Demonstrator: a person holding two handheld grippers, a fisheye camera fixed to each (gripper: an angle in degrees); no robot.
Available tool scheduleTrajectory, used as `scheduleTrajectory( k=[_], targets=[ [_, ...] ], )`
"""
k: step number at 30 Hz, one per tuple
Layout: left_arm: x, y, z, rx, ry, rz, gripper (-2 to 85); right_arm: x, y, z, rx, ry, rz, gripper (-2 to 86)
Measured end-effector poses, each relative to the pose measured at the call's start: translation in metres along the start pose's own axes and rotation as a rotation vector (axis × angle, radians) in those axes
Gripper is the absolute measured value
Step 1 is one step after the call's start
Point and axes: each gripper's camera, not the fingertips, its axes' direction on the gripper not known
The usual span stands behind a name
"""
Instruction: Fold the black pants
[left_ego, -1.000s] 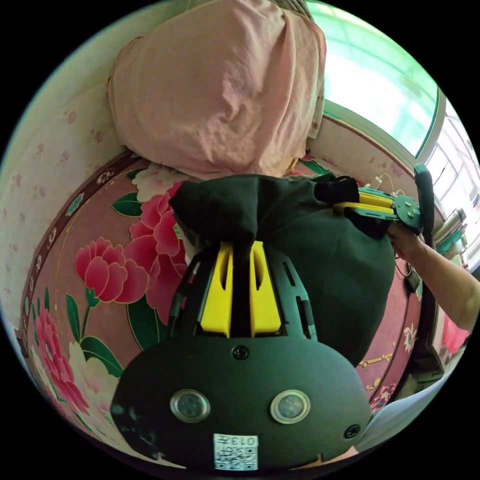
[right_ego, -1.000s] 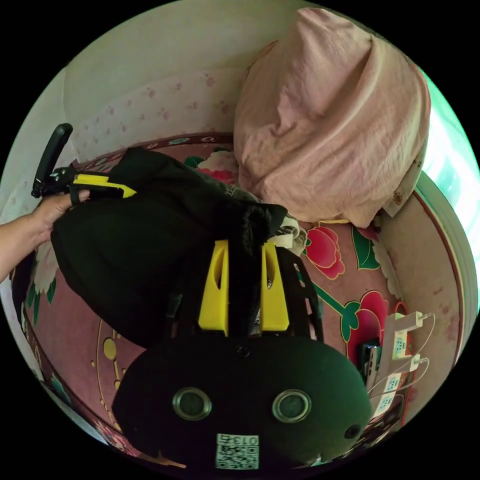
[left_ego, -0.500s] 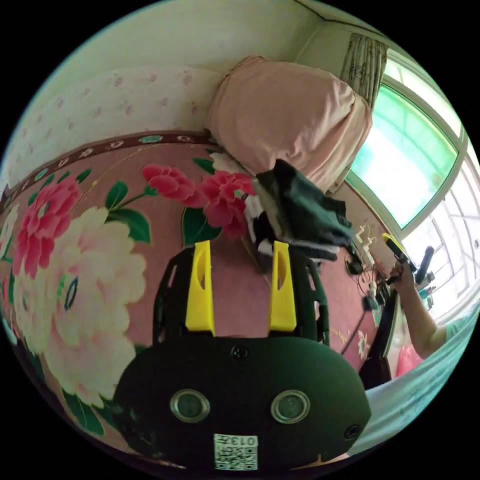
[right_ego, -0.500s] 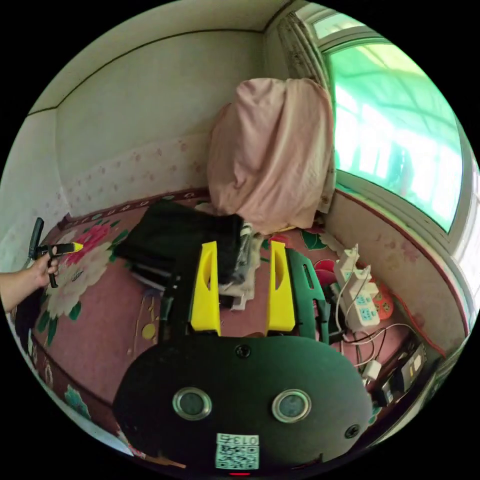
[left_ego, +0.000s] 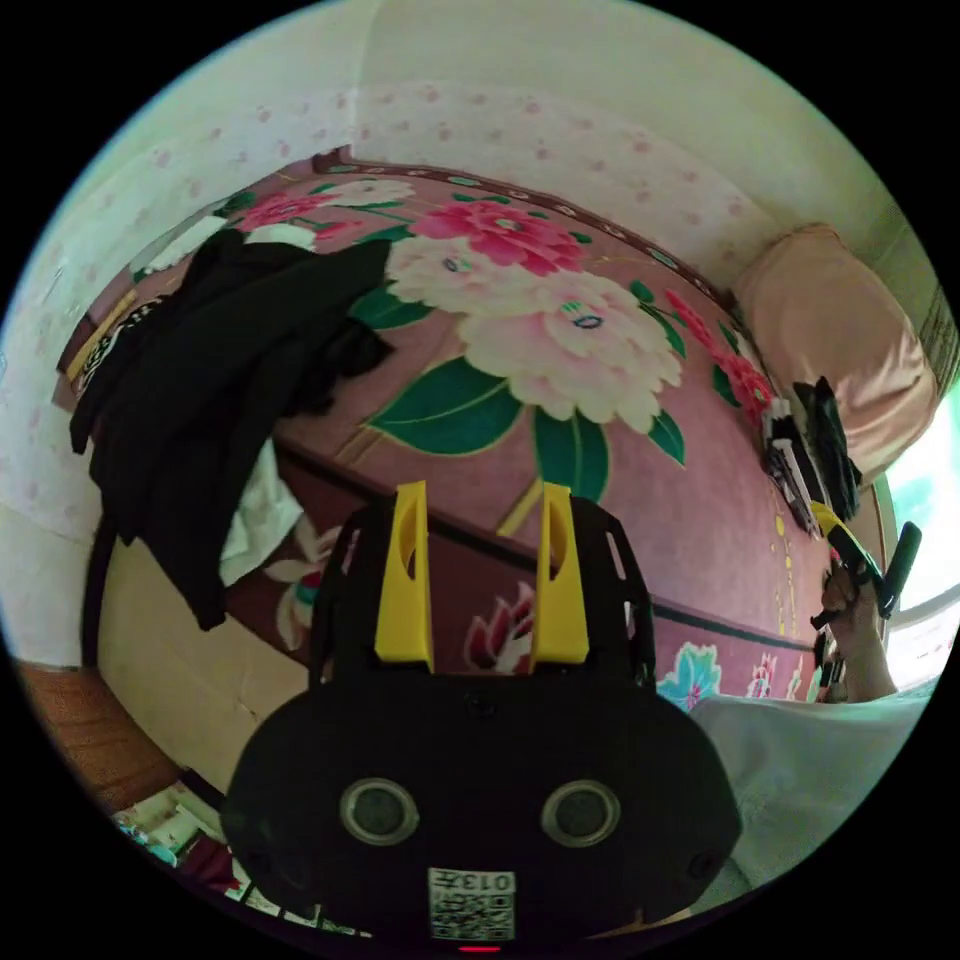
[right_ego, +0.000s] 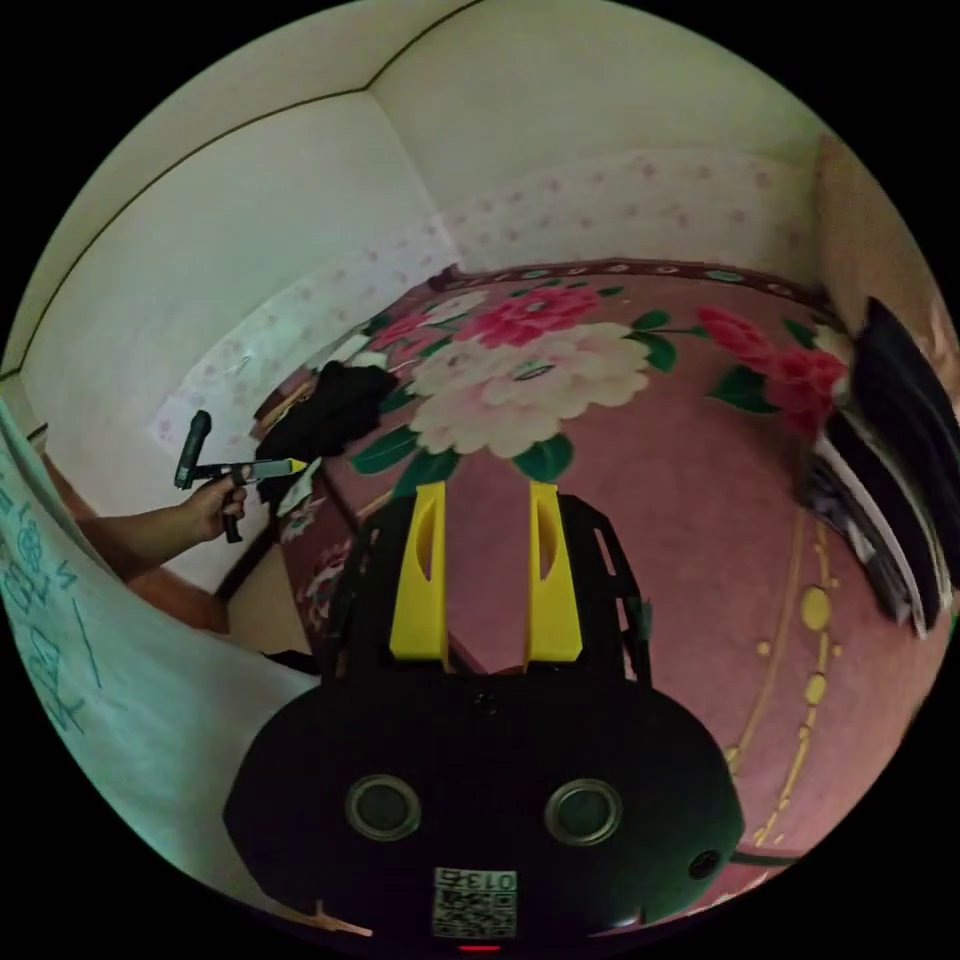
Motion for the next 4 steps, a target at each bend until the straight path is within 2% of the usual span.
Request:
scheduleTrajectory(
  k=[4],
  targets=[
    [-0.105, 0.013, 0.012, 0.04, -0.033, -0.02, 16.6, -0.071, -0.065, 0.065, -0.079, -0.067, -0.083, 11.7]
  ],
)
